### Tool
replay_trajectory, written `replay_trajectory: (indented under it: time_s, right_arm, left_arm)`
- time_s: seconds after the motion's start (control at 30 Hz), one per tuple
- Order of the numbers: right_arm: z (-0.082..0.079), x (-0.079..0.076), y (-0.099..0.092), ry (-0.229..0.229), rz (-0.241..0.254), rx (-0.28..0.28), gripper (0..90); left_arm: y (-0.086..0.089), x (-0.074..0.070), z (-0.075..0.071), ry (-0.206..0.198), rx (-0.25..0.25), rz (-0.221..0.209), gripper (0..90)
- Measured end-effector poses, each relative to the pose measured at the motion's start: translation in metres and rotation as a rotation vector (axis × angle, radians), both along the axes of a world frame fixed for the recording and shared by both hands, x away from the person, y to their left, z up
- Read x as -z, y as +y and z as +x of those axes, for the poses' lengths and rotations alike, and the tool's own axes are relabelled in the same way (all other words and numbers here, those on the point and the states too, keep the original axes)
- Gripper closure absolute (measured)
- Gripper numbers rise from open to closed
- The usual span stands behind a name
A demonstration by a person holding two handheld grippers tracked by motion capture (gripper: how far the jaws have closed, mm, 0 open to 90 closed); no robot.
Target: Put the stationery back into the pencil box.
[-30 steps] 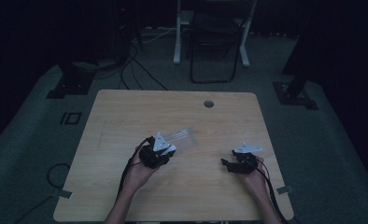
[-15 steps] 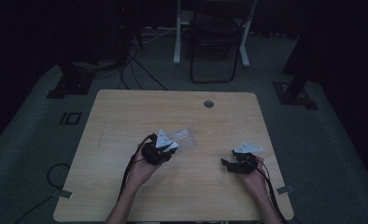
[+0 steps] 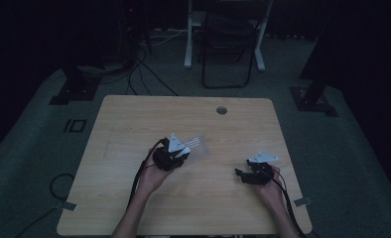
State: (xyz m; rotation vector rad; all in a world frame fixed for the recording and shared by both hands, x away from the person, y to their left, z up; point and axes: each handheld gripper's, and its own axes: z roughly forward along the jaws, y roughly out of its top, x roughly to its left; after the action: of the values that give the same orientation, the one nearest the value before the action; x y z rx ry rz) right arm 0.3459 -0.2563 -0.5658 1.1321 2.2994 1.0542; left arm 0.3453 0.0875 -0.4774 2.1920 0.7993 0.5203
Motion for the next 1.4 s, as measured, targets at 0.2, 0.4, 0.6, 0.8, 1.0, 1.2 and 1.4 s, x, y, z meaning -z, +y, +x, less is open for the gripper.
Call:
replay_trajectory:
  time_s: [0.2,0.4,0.6,0.8,1.0,1.2,1.4]
  right_arm:
    - [0.0,0.0,0.0,-0.001,-0.001,-0.001,32.2]
    - [0.0,0.0,0.0,0.0,-0.001,-0.001,32.2]
    - [0.0,0.0,0.0,0.0,-0.001,0.0,32.2]
    - [0.0,0.0,0.0,0.0,-0.001,0.0,32.2]
    - [0.0,0.0,0.0,0.0,-0.001,-0.003,31.8]
    - [0.0,0.0,0.0,0.0,-0.001,-0.002,31.8]
    - [0.0,0.0,0.0,0.001,-0.002,-0.004,31.8]
  left_arm:
    - [-0.001,0.001,0.005,0.006,-0.003,0.012,71.1]
    - [-0.001,0.002,0.009,0.013,-0.005,0.016,71.1]
    - [-0.002,0.004,0.013,0.017,-0.01,0.025,71.1]
    - [-0.004,0.007,0.017,0.017,-0.01,0.03,71.1]
    - [-0.003,0.011,0.021,0.021,-0.002,0.024,71.1]
    - [-0.002,0.015,0.026,0.026,0.006,0.023,71.1]
    - [-0.002,0.02,0.03,0.036,0.003,0.026,71.1]
